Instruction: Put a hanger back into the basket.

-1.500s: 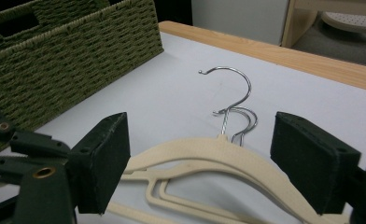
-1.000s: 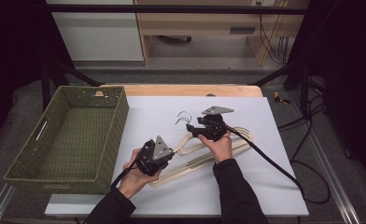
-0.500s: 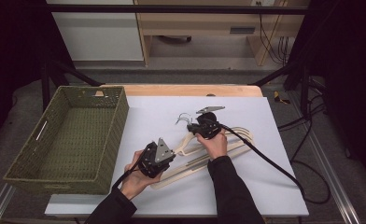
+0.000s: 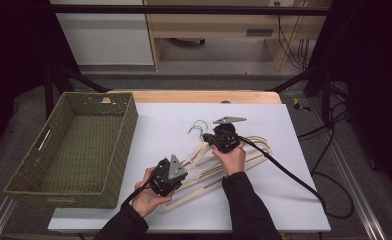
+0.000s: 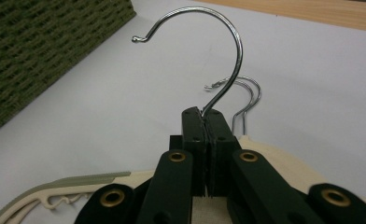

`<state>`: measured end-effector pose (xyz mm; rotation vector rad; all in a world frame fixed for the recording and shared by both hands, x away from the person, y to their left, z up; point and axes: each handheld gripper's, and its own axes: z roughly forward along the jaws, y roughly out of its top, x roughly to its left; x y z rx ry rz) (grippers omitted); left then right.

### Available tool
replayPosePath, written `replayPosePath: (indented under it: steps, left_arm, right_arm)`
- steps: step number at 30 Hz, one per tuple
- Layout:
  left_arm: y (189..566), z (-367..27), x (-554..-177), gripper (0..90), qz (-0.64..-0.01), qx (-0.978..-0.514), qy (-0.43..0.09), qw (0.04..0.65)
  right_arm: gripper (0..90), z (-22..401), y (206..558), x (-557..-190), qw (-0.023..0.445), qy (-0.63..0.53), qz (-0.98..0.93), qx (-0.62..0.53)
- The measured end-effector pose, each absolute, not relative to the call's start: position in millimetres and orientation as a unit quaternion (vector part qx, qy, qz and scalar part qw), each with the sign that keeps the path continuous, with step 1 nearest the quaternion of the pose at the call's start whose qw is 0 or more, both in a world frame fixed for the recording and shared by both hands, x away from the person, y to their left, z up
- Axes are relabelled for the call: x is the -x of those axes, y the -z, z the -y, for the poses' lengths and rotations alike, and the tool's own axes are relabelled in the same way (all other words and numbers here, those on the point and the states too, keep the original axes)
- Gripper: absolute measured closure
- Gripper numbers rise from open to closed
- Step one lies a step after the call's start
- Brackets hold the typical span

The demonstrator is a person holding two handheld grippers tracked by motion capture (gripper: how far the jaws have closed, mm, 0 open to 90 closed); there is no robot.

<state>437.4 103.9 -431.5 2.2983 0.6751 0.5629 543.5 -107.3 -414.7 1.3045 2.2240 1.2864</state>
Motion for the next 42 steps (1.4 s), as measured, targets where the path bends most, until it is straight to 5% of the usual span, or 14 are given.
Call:
replayPosePath:
  steps: [4, 12, 18, 22, 32, 38, 42]
  left_arm:
    - [429, -105, -438, 76.1, -0.256, -0.878, -0.193, 0.355]
    - [408, -102, -456, 39.2, -0.292, -0.841, -0.141, 0.434]
    - [408, -84, -472, 33.7, -0.301, -0.833, -0.097, 0.453]
    - [412, -71, -476, 39.5, -0.302, -0.837, -0.086, 0.448]
    - [413, -64, -468, 81.5, -0.297, -0.837, -0.075, 0.453]
    - [410, -63, -457, 84.3, -0.292, -0.832, -0.068, 0.466]
    - [405, -62, -448, 85.1, -0.281, -0.834, -0.074, 0.469]
  right_arm:
    - [89.4, 114, 410, -532, 0.136, -0.462, -0.756, -0.443]
    - [89.4, 120, 402, -510, 0.150, -0.497, -0.755, -0.401]
    - [89.3, 122, 398, -498, 0.160, -0.510, -0.756, -0.378]
    - [89.2, 124, 397, -492, 0.158, -0.517, -0.757, -0.367]
    - [89.0, 133, 392, -479, 0.162, -0.522, -0.760, -0.351]
    - [86.9, 142, 387, -465, 0.164, -0.528, -0.760, -0.342]
    - [78.0, 153, 380, -448, 0.151, -0.548, -0.754, -0.330]
